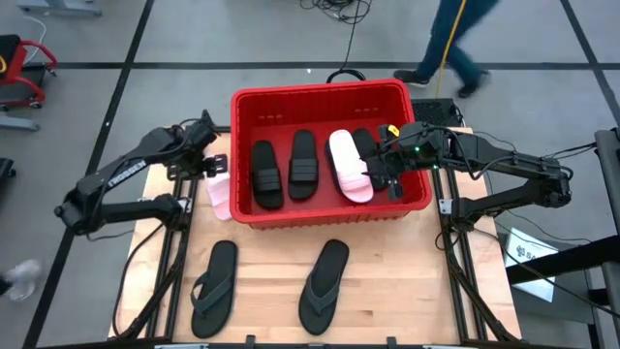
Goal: Pick and place slides into bin
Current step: Put the pink slipper into the red organizer bin
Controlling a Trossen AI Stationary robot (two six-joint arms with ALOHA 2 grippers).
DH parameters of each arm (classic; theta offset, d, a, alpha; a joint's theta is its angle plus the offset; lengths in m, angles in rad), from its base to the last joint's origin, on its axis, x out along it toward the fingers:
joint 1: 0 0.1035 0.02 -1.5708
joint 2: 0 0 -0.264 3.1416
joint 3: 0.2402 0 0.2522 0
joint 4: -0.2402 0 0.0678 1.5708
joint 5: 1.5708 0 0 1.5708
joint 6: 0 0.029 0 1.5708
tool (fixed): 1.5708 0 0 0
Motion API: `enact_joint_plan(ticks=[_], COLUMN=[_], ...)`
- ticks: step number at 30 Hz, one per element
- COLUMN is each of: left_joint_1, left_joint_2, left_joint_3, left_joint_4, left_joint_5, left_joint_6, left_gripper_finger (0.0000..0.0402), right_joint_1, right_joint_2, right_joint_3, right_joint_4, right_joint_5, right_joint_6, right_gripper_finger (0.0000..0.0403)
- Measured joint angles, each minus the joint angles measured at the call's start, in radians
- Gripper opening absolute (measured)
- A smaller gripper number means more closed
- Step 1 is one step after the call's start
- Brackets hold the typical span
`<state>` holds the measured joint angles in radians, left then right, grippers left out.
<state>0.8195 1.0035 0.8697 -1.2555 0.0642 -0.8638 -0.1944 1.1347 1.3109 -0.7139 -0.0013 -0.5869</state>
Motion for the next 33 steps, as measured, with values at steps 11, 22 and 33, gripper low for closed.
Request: enact_joint_plan(ticks=[11,22,33], left_joint_1=[0.165,0.282,0.340], left_joint_2=[0.151,0.234,0.239], left_joint_3=[-0.017,-0.017,-0.033], left_joint_4=[0.074,0.089,0.091], left_joint_5=[0.094,0.221,0.230], left_joint_6=[0.369,0.800,0.964], left_gripper_finger=[0.0157,0.0157,0.0157], right_joint_1=[0.000,0.000,0.000], right_joint_2=[0.000,0.000,0.000], right_joint_3=[0.000,0.000,0.000], right_joint_4=[0.000,0.000,0.010], right_joint_5=[0.000,0.000,0.000], right_joint_6=[0.000,0.000,0.063], right_gripper_finger=[0.0166,0.0166,0.0167])
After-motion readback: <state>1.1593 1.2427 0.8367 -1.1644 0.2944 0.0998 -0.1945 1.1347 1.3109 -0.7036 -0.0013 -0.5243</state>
